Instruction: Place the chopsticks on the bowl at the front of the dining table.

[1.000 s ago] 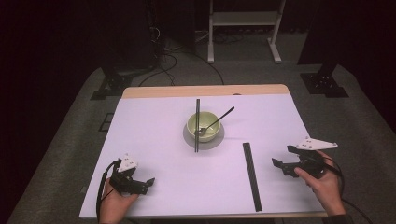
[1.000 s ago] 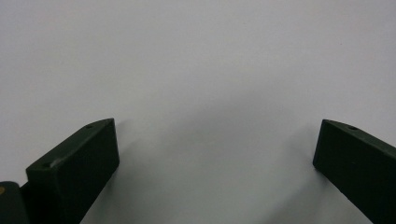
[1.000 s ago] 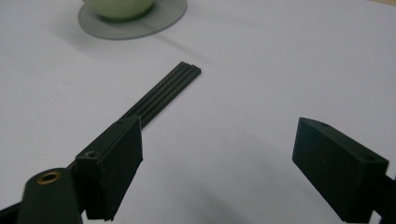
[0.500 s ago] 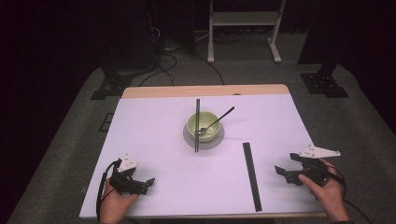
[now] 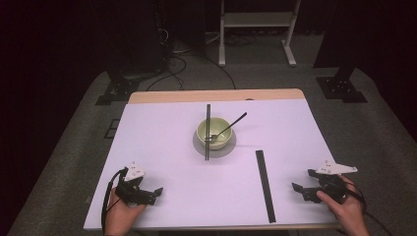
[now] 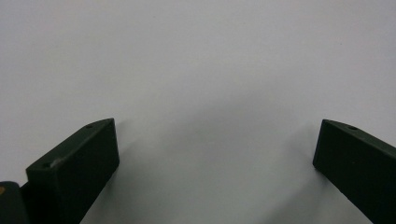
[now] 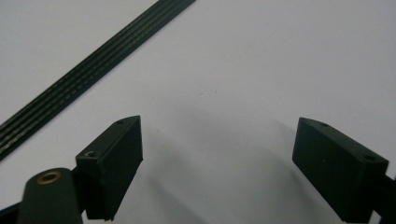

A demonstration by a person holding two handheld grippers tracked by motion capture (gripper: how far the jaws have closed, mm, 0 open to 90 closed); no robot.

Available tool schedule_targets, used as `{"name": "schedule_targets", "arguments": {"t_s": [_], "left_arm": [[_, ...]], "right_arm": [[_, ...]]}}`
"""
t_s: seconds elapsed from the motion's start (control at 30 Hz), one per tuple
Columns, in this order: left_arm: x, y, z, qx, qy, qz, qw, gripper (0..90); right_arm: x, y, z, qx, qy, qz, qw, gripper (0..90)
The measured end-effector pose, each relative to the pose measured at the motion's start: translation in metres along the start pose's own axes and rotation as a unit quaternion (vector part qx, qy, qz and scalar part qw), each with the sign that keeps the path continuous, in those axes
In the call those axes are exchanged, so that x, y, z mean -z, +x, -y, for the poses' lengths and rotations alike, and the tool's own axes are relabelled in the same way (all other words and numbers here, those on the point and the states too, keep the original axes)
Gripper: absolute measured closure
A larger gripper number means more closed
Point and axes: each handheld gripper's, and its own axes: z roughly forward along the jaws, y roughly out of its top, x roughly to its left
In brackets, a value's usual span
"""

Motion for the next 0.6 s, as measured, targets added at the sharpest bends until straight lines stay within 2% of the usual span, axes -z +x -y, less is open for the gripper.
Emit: {"name": "schedule_targets", "arguments": {"t_s": [0.33,0.6], "left_arm": [[0.0001,0.0000,0.0000,0.000,0.000,0.000,1.0000,0.0],[0.0001,0.0000,0.0000,0.000,0.000,0.000,1.0000,0.0]], "right_arm": [[-0.0036,0.0039,-0.0004,0.022,0.015,0.001,0.9996,13.2],[-0.0048,0.0063,-0.0003,0.030,0.019,0.009,0.9993,12.8]]}}
